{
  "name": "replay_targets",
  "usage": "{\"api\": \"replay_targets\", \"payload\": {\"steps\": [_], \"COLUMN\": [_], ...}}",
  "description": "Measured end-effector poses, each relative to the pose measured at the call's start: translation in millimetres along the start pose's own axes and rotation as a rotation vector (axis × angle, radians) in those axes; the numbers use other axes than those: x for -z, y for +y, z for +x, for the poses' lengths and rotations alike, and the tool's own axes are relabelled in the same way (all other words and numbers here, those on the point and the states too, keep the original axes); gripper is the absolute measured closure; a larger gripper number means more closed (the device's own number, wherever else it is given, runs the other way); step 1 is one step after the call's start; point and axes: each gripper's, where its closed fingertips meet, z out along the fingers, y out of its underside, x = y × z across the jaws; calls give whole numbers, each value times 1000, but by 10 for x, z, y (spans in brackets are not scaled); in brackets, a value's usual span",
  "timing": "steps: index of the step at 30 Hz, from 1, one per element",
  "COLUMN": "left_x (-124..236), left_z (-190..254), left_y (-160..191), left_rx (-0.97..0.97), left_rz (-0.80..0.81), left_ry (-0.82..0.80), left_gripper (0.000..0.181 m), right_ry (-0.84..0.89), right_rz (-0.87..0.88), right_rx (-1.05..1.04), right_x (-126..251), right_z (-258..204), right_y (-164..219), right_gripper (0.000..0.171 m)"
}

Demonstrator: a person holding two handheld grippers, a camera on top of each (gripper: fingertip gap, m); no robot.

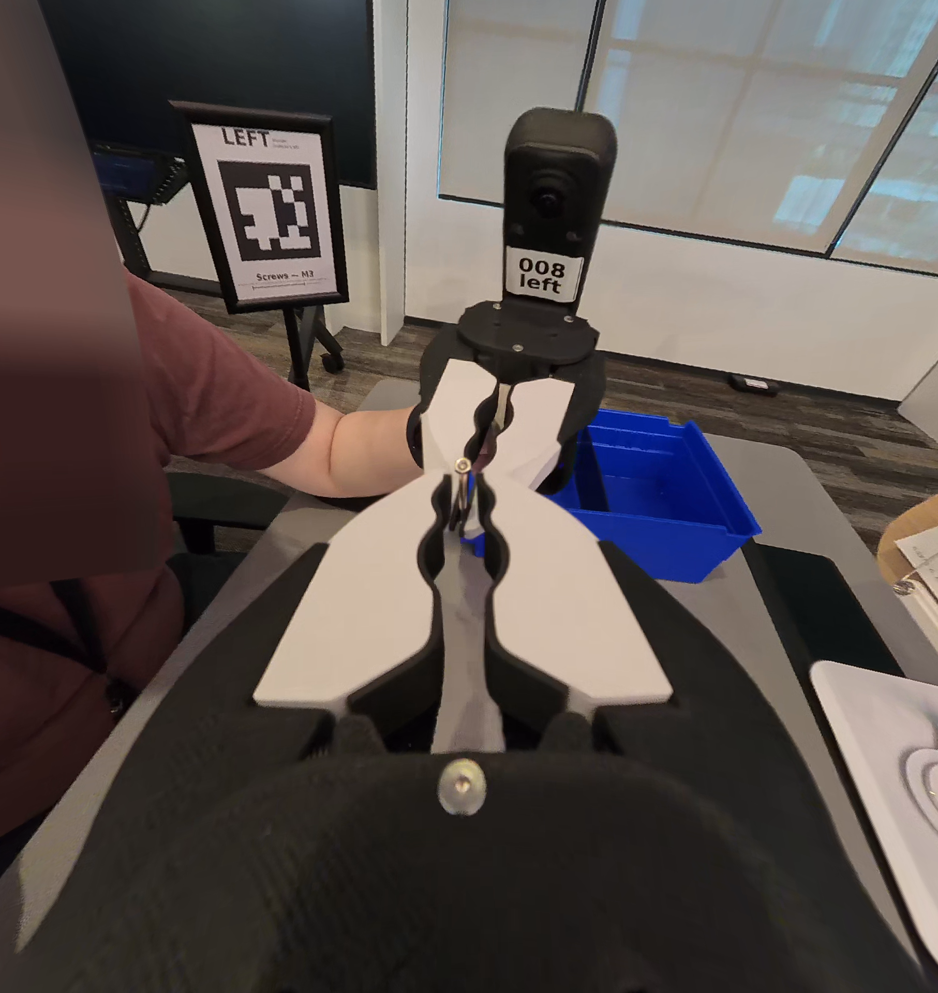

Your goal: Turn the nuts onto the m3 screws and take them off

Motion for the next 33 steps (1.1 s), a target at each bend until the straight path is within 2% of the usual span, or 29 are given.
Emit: {"api": "replay_targets", "payload": {"steps": [3, 12, 19, 33], "left_x": [-1, 34, 11, 13], "left_z": [-5, 13, 21, 26], "left_y": [2, -41, -19, -20], "left_rx": [1, 1, 5, 4], "left_rz": [0, 17, 6, 5], "left_ry": [-1, 4, 10, 10], "left_gripper": [179, 179, 179, 179], "right_ry": [19, 62, 77, 59], "right_rz": [-3, 103, 96, 60], "right_rx": [19, 130, 263, 247], "right_x": [-21, 74, 50, 7], "right_z": [14, -6, -103, -93], "right_y": [2, -194, -219, -134], "right_gripper": [150, 155, 159, 159]}}
